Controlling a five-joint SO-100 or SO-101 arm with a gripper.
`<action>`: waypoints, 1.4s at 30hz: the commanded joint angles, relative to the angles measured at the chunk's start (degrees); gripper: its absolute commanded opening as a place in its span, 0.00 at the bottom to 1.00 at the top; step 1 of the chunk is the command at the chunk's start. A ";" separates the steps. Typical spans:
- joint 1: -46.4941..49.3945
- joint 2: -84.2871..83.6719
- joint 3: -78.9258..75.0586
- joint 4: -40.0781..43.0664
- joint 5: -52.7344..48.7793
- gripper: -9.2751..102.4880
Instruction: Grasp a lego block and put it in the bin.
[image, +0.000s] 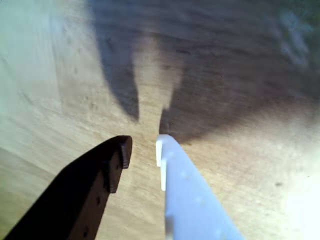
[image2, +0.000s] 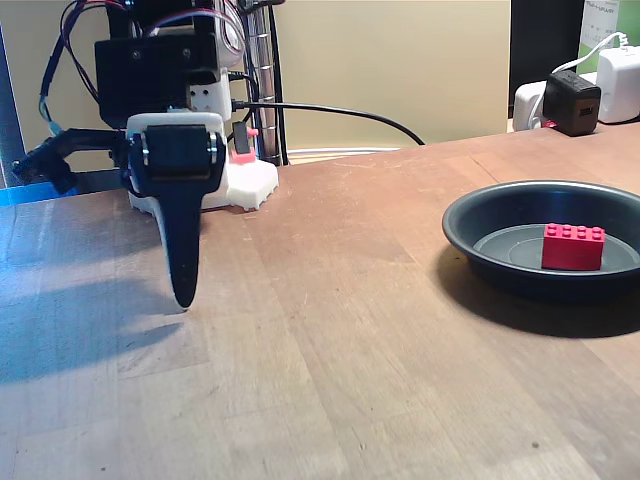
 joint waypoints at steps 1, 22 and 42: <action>-1.76 2.90 2.46 -0.09 3.52 0.08; -3.34 15.91 13.36 -0.09 7.38 0.08; -3.78 22.41 18.46 2.81 6.94 0.08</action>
